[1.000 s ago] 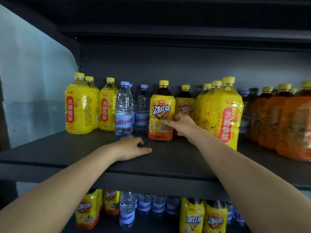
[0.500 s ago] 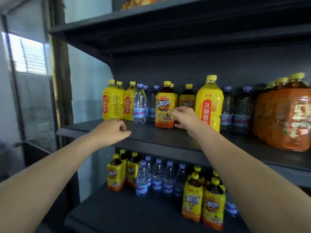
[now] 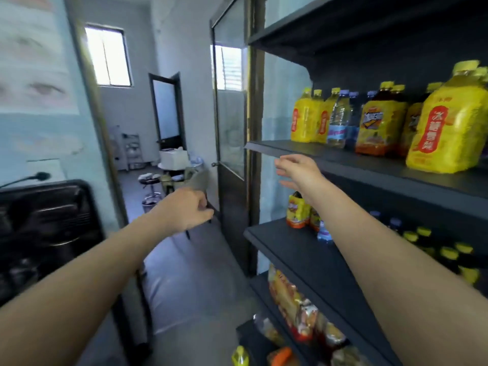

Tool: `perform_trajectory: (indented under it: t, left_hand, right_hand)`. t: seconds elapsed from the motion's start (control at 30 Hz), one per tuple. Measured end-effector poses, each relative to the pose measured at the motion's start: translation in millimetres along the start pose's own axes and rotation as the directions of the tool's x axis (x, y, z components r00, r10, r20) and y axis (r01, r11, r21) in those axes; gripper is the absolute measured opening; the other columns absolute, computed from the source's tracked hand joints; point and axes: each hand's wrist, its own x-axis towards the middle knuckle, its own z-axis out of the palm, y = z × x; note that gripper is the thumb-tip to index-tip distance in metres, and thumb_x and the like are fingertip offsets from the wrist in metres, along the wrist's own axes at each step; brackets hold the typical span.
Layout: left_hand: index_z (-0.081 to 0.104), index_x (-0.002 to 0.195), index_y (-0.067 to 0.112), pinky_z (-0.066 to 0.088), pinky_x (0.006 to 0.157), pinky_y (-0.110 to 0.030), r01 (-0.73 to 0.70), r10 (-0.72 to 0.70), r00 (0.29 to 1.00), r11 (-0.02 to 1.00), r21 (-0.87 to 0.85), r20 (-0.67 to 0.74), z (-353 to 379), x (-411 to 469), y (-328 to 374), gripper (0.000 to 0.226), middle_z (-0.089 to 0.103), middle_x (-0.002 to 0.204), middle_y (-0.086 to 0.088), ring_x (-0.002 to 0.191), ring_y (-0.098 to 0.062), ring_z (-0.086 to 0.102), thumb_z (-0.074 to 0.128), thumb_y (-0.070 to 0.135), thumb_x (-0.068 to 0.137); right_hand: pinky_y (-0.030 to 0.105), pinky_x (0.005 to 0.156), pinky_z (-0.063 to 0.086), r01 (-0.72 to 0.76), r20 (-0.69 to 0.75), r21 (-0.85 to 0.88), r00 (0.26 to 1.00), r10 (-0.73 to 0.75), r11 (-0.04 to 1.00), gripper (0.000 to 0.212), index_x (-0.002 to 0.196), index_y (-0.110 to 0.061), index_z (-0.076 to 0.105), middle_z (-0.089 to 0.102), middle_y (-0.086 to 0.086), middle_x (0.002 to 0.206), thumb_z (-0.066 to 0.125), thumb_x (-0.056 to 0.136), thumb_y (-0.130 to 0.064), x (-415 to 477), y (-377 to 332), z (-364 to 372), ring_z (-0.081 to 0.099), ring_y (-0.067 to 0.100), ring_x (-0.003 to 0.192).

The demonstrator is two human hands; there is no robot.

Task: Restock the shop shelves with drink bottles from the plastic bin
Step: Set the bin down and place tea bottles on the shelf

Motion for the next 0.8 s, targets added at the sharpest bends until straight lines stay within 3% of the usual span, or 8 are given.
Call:
perform_trajectory:
  t: [0.07, 0.13, 0.2, 0.3, 0.47, 0.67, 0.8]
  left_hand:
    - [0.057, 0.081, 0.016, 0.036, 0.072, -0.03, 0.052, -0.052, 0.998, 0.999, 0.016, 0.035, 0.2, -33.3, -18.3, 0.044, 0.052, 0.087, -0.002, 0.097, -0.027, 0.054, 0.038, 0.055, 0.074]
    - [0.061, 0.102, 0.014, 0.043, 0.085, -0.033, 0.141, -0.143, 0.989, 0.989, 0.037, 0.047, -1.9, -76.9, -39.7, 0.042, 0.053, 0.098, -0.005, 0.102, -0.026, 0.053, 0.046, 0.048, 0.083]
    - [0.06, 0.111, 0.012, 0.044, 0.089, -0.034, 0.216, -0.217, 0.976, 0.974, 0.07, 0.014, -2.7, -117.6, -61.7, 0.038, 0.055, 0.107, -0.008, 0.103, -0.026, 0.053, 0.051, 0.04, 0.088]
    - [0.061, 0.11, 0.01, 0.045, 0.087, -0.034, 0.302, -0.303, 0.953, 0.95, 0.085, -0.005, -5.8, -178.0, -88.7, 0.038, 0.056, 0.11, -0.01, 0.102, -0.027, 0.054, 0.052, 0.039, 0.088]
    - [0.056, 0.12, 0.01, 0.044, 0.093, -0.035, 0.438, -0.442, 0.896, 0.895, 0.082, 0.035, -10.0, -271.0, -125.0, 0.043, 0.054, 0.119, -0.009, 0.112, -0.026, 0.05, 0.05, 0.04, 0.09]
    - [0.058, 0.115, 0.008, 0.04, 0.091, -0.034, 0.533, -0.535, 0.845, 0.844, 0.063, 0.018, 10.8, -349.4, -148.4, 0.037, 0.053, 0.118, -0.011, 0.113, -0.028, 0.049, 0.053, 0.035, 0.089]
    - [0.057, 0.117, 0.006, 0.041, 0.093, -0.035, 0.572, -0.576, 0.813, 0.818, 0.07, 0.086, 46.5, -380.5, -159.1, 0.038, 0.053, 0.119, -0.013, 0.114, -0.029, 0.048, 0.053, 0.032, 0.089]
  right_hand:
    - [0.035, 0.092, 0.05, -0.015, 0.086, 0.027, 0.996, 0.013, 1.0, 0.021, 0.109, -0.012, 0.055, 0.058, 0.005, 0.11, 0.063, 0.09, -0.018, -13.5, 6.6, 29.6, 0.057, 0.017, 0.104]
    - [0.035, 0.091, 0.05, -0.045, 0.174, 0.028, 0.984, 0.039, 0.999, 0.023, 0.109, -0.013, 0.055, 0.059, 0.007, 0.116, 0.064, 0.089, -0.018, -32.0, 14.3, 67.8, 0.058, 0.018, 0.108]
    - [0.035, 0.09, 0.051, -0.056, 0.24, 0.019, 0.969, 0.05, 0.998, 0.027, 0.114, -0.011, 0.055, 0.059, 0.008, 0.118, 0.064, 0.089, -0.018, -53.3, 21.1, 103.9, 0.058, 0.02, 0.108]
    - [0.034, 0.089, 0.05, -0.055, 0.319, -0.008, 0.946, 0.054, 0.998, 0.033, 0.12, -0.009, 0.054, 0.058, 0.007, 0.117, 0.063, 0.089, -0.018, -91.5, 30.1, 151.1, 0.057, 0.016, 0.102]
    - [0.041, 0.097, 0.048, -0.103, 0.4, -0.054, 0.909, 0.116, 0.993, 0.029, 0.117, -0.008, 0.056, 0.059, 0.012, 0.122, 0.063, 0.089, -0.015, -165.5, 47.2, 214.6, 0.056, 0.027, 0.116]
    - [0.025, 0.074, 0.047, -0.11, 0.482, -0.111, 0.863, 0.151, 0.988, 0.035, 0.122, -0.004, 0.055, 0.054, 0.003, 0.106, 0.062, 0.089, -0.01, -237.1, 99.8, 262.8, 0.052, 0.015, 0.097]
    - [0.034, 0.087, 0.049, -0.119, 0.512, -0.19, 0.835, 0.202, 0.974, 0.032, 0.117, -0.005, 0.059, 0.057, 0.004, 0.102, 0.065, 0.086, -0.012, -257.4, 146.9, 285.1, 0.054, 0.015, 0.093]
